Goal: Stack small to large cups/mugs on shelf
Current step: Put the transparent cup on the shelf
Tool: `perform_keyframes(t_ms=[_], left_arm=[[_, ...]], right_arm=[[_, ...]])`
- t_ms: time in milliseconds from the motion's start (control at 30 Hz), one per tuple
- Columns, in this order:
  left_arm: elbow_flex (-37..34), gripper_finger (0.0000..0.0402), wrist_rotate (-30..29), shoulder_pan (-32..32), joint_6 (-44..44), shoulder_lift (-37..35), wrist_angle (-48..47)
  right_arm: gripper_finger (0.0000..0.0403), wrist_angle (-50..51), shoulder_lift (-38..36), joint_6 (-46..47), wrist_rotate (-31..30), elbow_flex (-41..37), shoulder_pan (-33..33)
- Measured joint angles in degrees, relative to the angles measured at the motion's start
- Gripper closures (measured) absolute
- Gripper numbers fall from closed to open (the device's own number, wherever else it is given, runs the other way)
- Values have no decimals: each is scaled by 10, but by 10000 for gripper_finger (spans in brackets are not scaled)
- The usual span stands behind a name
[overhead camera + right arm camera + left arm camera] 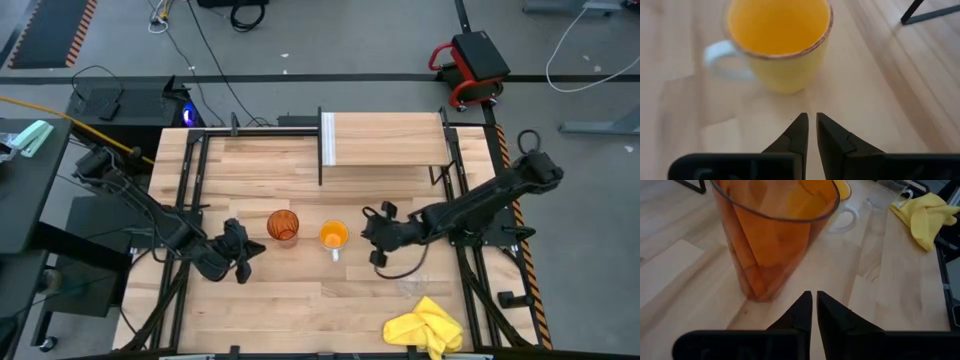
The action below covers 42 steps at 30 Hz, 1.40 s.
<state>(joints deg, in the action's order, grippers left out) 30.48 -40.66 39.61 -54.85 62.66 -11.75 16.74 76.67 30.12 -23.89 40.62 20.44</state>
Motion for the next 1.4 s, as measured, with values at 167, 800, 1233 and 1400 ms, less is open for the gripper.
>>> perform_keyframes(t_ms=[167, 800, 1233, 1400], left_arm=[[0, 361, 1, 16, -25, 30, 9], [0, 363, 0, 31, -60, 60, 23], [0, 361, -5, 31, -45, 60, 24], [0, 366, -7, 31, -44, 60, 25]], right_arm=[[360, 87, -87, 79, -3, 0, 61], [398, 278, -98, 538, -109, 0, 356], [400, 381, -51, 709, -108, 0, 360], [401, 391, -33, 740, -90, 0, 360]])
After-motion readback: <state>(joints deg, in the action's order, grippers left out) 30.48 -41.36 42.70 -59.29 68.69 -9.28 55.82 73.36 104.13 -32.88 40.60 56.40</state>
